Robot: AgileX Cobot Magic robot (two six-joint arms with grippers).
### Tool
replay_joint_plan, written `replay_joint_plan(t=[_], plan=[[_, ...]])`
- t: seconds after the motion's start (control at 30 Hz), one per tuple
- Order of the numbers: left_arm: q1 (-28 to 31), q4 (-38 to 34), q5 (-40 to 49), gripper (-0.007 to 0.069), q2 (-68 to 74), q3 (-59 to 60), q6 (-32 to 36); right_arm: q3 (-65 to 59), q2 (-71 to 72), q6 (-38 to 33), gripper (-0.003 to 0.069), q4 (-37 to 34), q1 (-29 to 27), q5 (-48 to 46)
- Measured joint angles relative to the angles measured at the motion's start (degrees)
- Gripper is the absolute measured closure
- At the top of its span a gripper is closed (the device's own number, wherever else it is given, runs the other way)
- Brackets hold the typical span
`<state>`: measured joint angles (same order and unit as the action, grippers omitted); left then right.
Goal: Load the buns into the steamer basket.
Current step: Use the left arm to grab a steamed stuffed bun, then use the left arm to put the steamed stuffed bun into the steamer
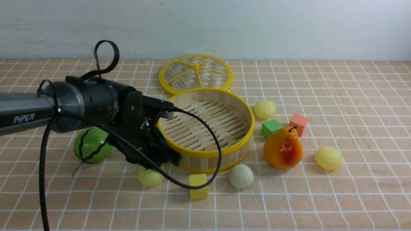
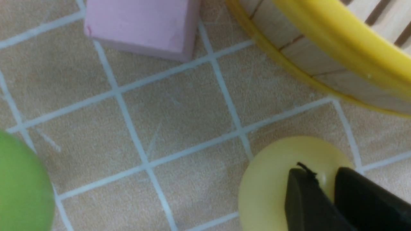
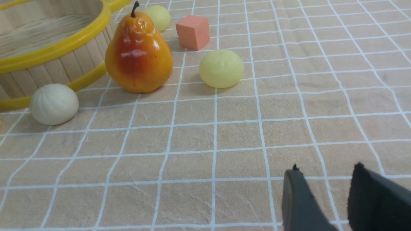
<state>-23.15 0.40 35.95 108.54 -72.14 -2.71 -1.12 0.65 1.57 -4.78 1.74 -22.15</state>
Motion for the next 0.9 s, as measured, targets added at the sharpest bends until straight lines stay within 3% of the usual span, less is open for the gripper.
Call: replay_joint_plan(t=[0.07, 0.47, 0.9], plan=[[0.0, -0.4, 1.5, 0.0638, -0.6, -0.1, 0.0, 0.0, 0.0, 0.0, 0.0420, 0.0, 0.0, 0.0], [0.0, -2.4, 2.4, 0.0638, -9.1, -7.4, 1.3, 0.0, 0.0, 0.0, 0.0420, 0.0, 0.0, 0.0], [0.0, -0.1, -5.3, 0.0606, 10.0, -20.3, 4.4, 0.0, 0.0, 0.0, 0.0420, 0.0, 0.0, 0.0]])
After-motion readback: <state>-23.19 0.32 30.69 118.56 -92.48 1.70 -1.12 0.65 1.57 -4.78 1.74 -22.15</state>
